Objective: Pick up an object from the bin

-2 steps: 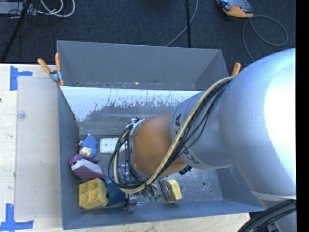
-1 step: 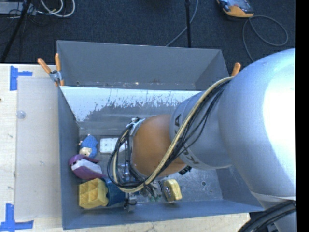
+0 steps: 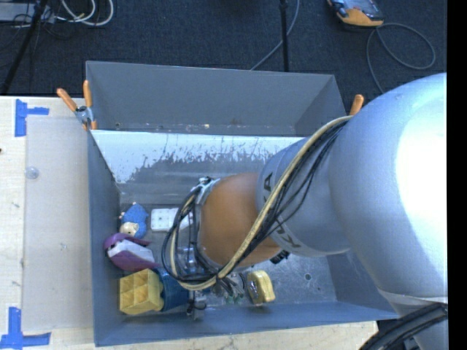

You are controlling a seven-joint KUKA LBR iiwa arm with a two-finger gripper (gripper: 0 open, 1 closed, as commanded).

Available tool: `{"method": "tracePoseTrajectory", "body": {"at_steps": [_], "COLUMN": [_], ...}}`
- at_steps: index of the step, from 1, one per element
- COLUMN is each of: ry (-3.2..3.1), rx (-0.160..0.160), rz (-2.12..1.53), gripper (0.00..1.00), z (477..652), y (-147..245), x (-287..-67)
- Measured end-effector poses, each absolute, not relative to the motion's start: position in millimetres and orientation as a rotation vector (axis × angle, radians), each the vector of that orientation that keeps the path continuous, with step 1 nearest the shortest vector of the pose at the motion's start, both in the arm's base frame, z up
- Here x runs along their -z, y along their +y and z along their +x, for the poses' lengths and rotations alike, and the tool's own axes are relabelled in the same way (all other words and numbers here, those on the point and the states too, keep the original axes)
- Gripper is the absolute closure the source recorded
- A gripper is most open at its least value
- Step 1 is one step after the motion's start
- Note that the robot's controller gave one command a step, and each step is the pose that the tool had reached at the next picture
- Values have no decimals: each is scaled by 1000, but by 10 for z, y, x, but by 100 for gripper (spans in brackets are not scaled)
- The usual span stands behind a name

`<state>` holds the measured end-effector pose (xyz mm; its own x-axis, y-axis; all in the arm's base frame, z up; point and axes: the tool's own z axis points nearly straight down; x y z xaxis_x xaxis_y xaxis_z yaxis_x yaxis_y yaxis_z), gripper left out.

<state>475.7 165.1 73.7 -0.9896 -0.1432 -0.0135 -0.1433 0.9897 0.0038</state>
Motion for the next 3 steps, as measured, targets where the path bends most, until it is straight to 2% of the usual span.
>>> {"method": "tracePoseTrajectory", "body": {"at_steps": [2,3], "ry": [3121,3137], "rx": [-7,-1], "rz": [-221,-215], "gripper": [100,100], "z": [4756,4676], "y": [1651,1583], "x": [-737,-1239]}}
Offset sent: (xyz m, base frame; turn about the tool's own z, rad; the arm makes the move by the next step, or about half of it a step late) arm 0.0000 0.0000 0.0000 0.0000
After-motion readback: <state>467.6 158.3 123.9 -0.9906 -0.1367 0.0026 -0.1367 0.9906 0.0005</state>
